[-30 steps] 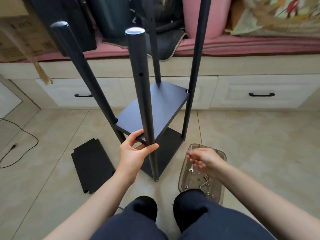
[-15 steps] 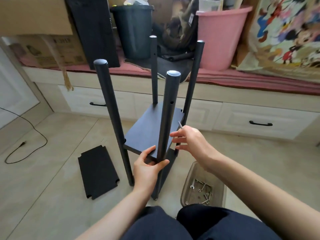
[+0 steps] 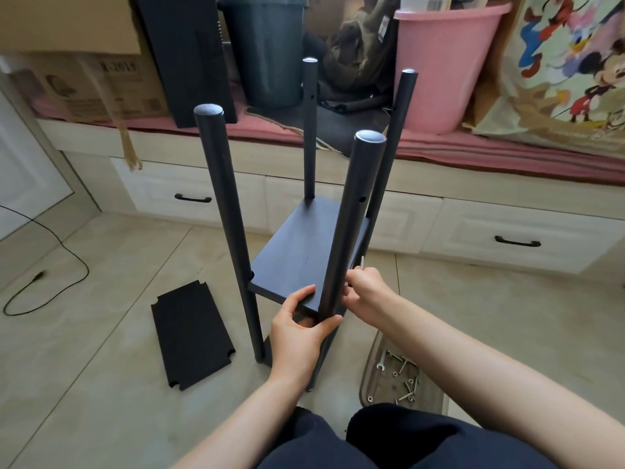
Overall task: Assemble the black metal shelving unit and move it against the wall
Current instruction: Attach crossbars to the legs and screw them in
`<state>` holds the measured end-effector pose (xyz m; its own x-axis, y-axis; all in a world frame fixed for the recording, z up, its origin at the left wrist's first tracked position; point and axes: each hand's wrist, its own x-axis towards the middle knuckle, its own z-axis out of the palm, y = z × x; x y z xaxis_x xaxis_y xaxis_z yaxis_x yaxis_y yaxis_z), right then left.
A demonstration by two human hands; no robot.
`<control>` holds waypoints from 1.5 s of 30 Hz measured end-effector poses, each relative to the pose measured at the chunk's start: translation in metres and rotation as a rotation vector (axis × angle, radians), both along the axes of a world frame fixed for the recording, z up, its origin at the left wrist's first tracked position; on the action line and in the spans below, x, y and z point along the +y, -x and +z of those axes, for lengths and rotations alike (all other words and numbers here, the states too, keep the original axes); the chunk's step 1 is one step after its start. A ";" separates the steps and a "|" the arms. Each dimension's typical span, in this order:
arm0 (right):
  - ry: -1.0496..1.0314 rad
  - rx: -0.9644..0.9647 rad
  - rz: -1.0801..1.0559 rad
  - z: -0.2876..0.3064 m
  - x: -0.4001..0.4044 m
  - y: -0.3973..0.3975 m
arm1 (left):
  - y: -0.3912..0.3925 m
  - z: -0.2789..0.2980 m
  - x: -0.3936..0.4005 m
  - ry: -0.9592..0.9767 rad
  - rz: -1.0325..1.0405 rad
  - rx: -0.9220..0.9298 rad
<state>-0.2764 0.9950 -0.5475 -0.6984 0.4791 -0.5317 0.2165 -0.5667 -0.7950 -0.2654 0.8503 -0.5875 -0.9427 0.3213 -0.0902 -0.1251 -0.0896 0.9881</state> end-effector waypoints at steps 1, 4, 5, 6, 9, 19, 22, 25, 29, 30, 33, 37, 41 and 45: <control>0.028 0.015 -0.025 -0.002 0.000 0.001 | 0.000 0.000 0.001 -0.011 0.004 -0.005; 0.073 0.060 -0.092 -0.004 -0.002 0.003 | -0.002 0.003 0.002 -0.040 0.015 -0.008; 0.078 0.069 -0.103 -0.004 -0.003 0.004 | -0.003 0.004 0.003 -0.042 0.015 -0.006; 0.076 0.072 -0.106 -0.004 -0.003 0.005 | -0.003 0.005 0.003 -0.041 0.013 -0.002; 0.067 0.070 -0.090 -0.004 -0.002 0.003 | 0.000 0.008 -0.001 -0.056 -0.025 -0.016; 0.016 0.043 -0.014 0.003 0.003 -0.003 | 0.022 0.020 -0.018 -0.404 0.104 -0.494; -0.146 0.020 0.056 0.000 0.009 -0.004 | 0.032 0.027 -0.011 -0.432 -0.077 -0.634; -0.334 -0.014 0.137 -0.003 0.019 -0.006 | 0.038 0.027 -0.002 -0.370 -0.148 -0.660; -0.554 -0.171 0.201 0.000 0.030 -0.012 | 0.037 0.022 0.008 -0.406 -0.164 -0.659; -0.556 -0.202 0.168 0.001 0.032 -0.017 | 0.035 0.021 0.009 -0.415 -0.156 -0.663; -0.523 -0.239 0.079 0.002 0.035 -0.040 | 0.032 0.020 0.016 -0.440 -0.129 -0.681; -0.634 -0.237 0.214 0.000 0.030 -0.082 | 0.028 0.023 0.028 -0.454 -0.118 -0.678; -0.733 -0.189 0.309 0.000 0.019 -0.106 | 0.025 0.025 0.035 -0.465 -0.111 -0.676; -0.734 -0.190 0.348 0.001 0.010 -0.115 | 0.023 0.023 0.034 -0.465 -0.112 -0.665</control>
<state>-0.1617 1.0051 -0.5461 -0.8002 0.5236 -0.2924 0.4514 0.2050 -0.8685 -0.2888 0.8844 -0.5642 -0.6990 0.5532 -0.4532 -0.7045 -0.4241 0.5690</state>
